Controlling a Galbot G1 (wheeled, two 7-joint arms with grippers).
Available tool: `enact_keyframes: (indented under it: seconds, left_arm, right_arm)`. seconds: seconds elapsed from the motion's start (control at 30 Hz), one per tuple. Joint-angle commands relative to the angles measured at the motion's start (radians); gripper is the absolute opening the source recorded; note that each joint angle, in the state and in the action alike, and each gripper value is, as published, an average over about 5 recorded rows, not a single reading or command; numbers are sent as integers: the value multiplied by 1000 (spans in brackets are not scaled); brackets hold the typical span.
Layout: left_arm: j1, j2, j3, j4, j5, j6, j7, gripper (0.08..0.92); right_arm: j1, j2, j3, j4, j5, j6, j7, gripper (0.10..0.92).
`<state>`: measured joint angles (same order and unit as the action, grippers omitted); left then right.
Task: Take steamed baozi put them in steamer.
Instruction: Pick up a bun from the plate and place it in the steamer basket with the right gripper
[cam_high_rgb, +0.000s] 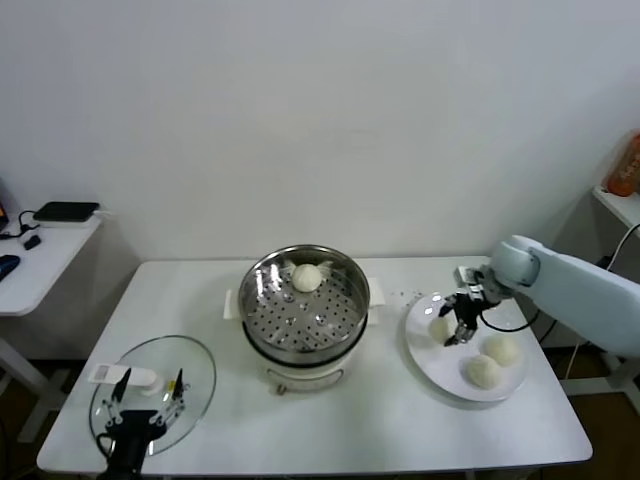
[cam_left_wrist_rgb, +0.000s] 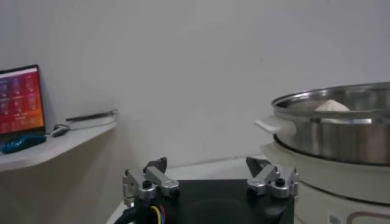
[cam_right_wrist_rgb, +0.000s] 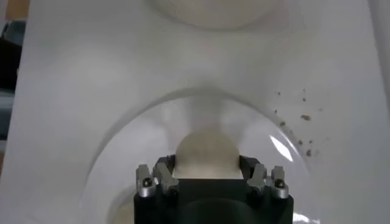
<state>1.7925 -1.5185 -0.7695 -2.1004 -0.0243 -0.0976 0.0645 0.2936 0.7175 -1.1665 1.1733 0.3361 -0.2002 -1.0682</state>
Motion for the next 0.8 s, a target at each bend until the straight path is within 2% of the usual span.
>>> enact_keyframes:
  seconds: [0.03,0.2,0.33,0.57,0.8]
  left_arm:
    - [-2,1,3,2,0,0,0,823]
    - [-3,3,7,-3,0,0,1,823]
    - [-3,7,5,-7,-4,-1,0,823]
    - [-3,9,5,-12,-8,-4,-2,823]
    - [-1,9,2,-20,-9,-2,-3,823]
  right_arm:
    - [466,34,-339,98,297,-15,-13,696]
    - [686,163,-517,90,496,-3,-32,696]
    - [746,264,-534,67,585,-12,-36,698]
    - [677,457,-467,19,629,-38,-16,697]
    - [548,643,-386,-112,611,-57,2,699]
